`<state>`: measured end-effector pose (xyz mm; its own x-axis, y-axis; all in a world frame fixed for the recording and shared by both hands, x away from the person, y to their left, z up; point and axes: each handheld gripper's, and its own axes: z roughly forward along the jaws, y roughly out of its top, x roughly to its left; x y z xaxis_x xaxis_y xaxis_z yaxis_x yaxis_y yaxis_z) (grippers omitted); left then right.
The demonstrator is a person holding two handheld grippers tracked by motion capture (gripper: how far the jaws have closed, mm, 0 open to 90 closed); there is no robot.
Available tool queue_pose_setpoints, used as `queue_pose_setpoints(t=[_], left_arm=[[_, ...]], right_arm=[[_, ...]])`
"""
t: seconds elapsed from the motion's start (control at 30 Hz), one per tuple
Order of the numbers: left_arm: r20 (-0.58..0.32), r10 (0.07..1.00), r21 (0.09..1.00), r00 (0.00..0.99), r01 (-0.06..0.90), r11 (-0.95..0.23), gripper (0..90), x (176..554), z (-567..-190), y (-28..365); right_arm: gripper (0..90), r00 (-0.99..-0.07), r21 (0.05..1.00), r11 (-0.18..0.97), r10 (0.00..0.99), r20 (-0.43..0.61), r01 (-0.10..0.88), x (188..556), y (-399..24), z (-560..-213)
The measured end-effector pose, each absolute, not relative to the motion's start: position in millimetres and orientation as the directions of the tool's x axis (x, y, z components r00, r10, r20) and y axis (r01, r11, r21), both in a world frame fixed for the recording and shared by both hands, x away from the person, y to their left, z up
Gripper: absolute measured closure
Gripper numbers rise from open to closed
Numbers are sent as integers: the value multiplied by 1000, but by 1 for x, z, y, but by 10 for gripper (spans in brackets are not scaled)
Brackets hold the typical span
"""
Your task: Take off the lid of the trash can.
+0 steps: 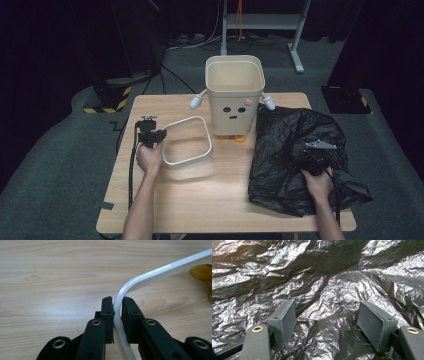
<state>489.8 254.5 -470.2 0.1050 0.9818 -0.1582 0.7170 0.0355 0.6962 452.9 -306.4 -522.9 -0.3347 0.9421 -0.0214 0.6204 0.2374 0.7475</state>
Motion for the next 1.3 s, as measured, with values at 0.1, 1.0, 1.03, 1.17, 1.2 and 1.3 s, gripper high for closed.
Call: queue_pose_setpoints(t=[0.1,1.0,1.03,1.17,1.2,1.3], left_arm=[[-167,980,689,105,723,40,800,492,-476,253],[-131,985,672,115,740,3,794,497,-505,233],[-138,984,675,112,738,10,793,496,-506,233],[-133,985,684,110,729,10,792,495,-507,233],[-129,985,687,111,727,8,791,495,-507,232],[-140,983,691,115,722,14,784,493,-509,231]], right_arm=[[311,-334,748,237,942,-22,620,453,-306,-523],[310,-328,746,231,944,-18,624,453,-306,-523],[310,-328,747,232,945,-19,623,453,-306,-523],[310,-327,747,232,945,-21,623,453,-307,-523],[310,-328,748,233,945,-22,622,453,-307,-523],[310,-326,748,231,945,-21,623,453,-307,-523]])
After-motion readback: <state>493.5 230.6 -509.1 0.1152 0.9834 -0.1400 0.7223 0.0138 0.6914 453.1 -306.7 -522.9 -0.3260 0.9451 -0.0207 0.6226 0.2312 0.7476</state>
